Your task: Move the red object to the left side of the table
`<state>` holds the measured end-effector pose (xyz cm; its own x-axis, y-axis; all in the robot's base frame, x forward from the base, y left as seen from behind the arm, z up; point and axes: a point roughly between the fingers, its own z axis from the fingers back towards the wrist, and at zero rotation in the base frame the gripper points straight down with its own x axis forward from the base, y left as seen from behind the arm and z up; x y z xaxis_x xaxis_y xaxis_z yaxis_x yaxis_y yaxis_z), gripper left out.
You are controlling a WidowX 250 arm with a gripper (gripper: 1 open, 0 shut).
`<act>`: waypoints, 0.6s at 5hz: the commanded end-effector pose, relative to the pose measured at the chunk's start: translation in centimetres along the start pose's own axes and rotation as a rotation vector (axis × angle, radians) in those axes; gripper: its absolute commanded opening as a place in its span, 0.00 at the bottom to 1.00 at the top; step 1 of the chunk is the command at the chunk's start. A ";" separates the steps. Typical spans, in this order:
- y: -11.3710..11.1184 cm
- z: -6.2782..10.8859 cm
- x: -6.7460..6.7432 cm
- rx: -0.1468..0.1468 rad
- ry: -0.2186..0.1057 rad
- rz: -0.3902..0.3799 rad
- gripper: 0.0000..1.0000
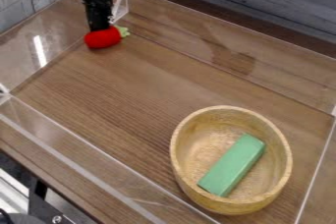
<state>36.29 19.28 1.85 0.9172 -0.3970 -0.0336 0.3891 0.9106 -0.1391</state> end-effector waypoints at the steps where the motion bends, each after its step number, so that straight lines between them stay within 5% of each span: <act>1: -2.3 -1.1 2.1 -0.037 0.006 -0.055 0.00; 3: -2.8 -1.1 2.5 -0.046 0.007 -0.062 0.00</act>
<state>36.28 18.95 1.88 0.9178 -0.3958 -0.0323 0.3868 0.9093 -0.1536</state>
